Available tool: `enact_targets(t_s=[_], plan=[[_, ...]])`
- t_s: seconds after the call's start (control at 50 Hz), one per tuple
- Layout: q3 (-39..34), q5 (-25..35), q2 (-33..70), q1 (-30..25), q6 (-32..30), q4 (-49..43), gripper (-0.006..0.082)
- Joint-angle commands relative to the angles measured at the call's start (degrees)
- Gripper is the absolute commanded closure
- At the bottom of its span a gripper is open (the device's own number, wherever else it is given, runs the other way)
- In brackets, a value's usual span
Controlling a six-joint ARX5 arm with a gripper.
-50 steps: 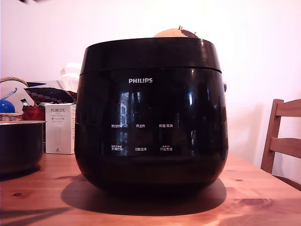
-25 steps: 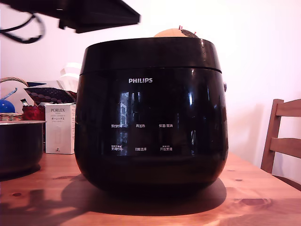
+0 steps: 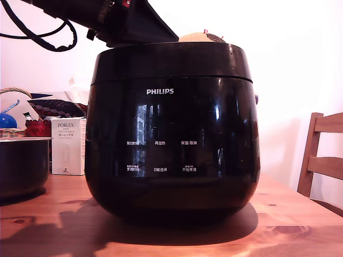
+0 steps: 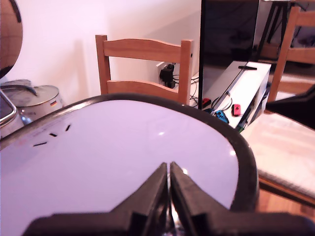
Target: Open the rice cooker by pressing the large metal button on the top of its lid with medium force
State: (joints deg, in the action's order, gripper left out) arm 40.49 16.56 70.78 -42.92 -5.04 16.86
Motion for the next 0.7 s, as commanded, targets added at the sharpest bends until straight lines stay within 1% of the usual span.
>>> enact_targets(t_s=[0.0,0.28,0.66,0.68], plan=[[0.09,-0.22,0.59,-0.24,-0.81,-0.44,0.0786],[0.09,-2.12,0.61,-0.24,-1.11,-4.48,0.0786],[0.09,-2.75,0.98,-0.39,-1.75,-11.32,0.0786],[0.09,-2.75,0.98,-0.39,-2.45,-11.87,0.0786]])
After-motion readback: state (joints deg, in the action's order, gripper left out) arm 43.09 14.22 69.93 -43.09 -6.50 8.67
